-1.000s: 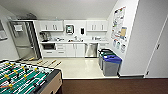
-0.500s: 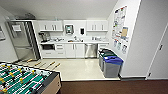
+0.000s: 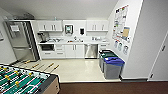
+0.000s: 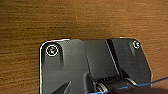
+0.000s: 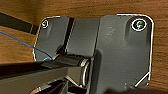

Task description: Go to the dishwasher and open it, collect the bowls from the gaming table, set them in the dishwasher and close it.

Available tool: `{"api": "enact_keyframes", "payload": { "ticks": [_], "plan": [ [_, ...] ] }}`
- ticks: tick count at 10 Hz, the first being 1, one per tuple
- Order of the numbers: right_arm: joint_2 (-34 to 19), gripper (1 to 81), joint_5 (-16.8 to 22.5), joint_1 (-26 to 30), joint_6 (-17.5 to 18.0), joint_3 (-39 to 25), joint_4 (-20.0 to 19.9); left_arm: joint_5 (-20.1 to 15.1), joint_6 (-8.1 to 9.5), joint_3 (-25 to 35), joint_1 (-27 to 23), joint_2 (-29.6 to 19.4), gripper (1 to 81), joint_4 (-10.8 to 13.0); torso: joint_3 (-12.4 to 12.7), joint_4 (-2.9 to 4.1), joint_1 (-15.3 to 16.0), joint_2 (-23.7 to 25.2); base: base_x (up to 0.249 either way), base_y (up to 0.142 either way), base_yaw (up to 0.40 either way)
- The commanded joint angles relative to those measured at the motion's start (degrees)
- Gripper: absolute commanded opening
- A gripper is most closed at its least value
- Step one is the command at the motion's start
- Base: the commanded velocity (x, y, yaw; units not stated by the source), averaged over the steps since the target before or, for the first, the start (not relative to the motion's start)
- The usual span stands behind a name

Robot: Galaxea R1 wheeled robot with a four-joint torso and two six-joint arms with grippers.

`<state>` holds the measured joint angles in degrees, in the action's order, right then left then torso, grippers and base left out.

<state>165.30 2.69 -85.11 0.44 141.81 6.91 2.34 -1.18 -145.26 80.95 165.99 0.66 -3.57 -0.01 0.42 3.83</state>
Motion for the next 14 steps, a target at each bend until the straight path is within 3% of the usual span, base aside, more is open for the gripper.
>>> {"api": "enact_keyframes", "payload": {
  "ticks": [1, 14],
  "plan": [
    [-0.39, 81.1, 2.84, 3.23, -0.18, 0.03, 0.03, -2.6, 0.39, 0.42, -3.73, -0.83, 81.1, -0.39, 0.0, 0.0, 0.0, 0.0, 0.13, 0.0, 0.0],
    [0.4, 81.1, 2.84, 3.06, 0.09, 1.44, -0.14, -2.69, 0.39, 0.24, -3.73, -1.36, 81.1, -0.39, 0.0, 0.0, 0.02, 0.0, 0.125, 0.0, 0.0]
  ]
}}
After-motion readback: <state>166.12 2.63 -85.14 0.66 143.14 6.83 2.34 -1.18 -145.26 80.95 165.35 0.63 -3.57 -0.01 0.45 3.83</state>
